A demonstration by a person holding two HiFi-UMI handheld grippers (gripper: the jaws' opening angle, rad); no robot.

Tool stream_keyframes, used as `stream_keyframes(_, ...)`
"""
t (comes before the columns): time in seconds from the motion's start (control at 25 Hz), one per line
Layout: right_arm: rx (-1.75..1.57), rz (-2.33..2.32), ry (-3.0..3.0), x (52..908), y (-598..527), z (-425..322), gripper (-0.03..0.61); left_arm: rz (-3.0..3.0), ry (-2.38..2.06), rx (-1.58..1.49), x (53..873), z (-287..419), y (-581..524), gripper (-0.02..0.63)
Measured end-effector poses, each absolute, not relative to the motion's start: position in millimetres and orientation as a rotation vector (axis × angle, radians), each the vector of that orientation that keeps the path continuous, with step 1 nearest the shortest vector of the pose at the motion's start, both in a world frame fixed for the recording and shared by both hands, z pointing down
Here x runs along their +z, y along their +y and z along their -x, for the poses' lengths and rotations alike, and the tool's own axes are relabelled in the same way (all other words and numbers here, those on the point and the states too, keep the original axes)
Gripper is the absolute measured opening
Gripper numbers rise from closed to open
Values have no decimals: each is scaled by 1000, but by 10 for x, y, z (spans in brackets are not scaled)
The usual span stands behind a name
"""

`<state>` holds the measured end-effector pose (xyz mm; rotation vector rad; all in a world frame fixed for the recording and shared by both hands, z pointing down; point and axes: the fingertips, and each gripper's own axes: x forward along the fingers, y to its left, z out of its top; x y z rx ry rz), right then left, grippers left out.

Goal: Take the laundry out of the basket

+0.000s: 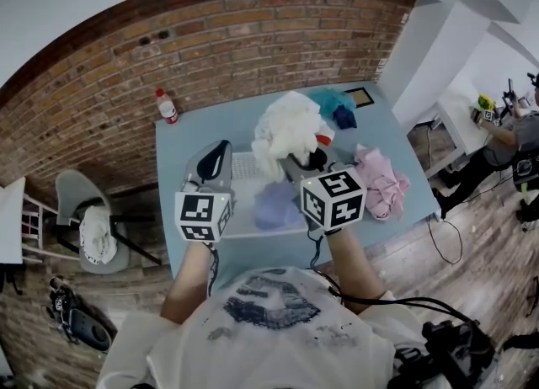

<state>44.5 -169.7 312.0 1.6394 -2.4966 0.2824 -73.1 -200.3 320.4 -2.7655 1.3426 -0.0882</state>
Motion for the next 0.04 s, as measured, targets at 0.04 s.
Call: stream_keyframes(0.04,284,-1640,-2496,3129,-1692,-452,156,2766,1343,-89,3213,724,-2000,-9)
